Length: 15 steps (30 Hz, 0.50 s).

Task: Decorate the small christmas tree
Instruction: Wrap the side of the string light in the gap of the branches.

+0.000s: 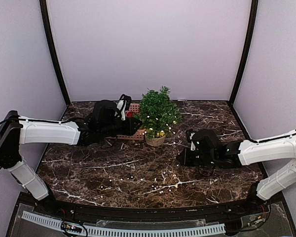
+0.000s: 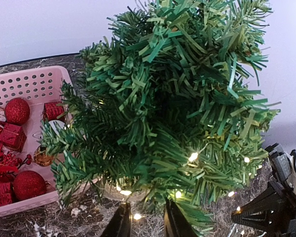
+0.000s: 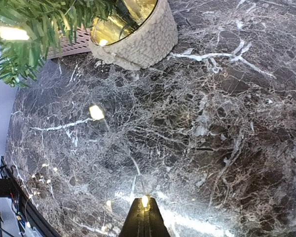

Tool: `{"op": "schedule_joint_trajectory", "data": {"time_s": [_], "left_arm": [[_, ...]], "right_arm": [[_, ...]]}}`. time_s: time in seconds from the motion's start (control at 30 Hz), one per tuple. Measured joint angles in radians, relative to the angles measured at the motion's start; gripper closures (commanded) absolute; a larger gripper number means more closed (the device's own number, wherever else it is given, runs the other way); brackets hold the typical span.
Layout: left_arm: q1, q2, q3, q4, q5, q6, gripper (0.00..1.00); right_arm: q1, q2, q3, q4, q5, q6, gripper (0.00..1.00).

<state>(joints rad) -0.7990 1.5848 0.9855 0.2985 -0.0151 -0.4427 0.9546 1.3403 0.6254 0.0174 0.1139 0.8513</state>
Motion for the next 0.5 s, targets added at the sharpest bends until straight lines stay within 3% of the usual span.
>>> {"op": "schedule_joint_trajectory", "data": {"time_s": [0.27,0.5], "left_arm": [[0.001,-0.055,-0.053,-0.009,0.0,0.002,0.36],[-0.021,-0.107,-0.111,0.012,0.04,-0.065,0.21]], "right_arm": [[0.0,-0.09,0.001,-0.091,0.006,-0.019,1.0],[0.0,-0.119,0.002,-0.14,0.012,-0.034,1.0]]}}
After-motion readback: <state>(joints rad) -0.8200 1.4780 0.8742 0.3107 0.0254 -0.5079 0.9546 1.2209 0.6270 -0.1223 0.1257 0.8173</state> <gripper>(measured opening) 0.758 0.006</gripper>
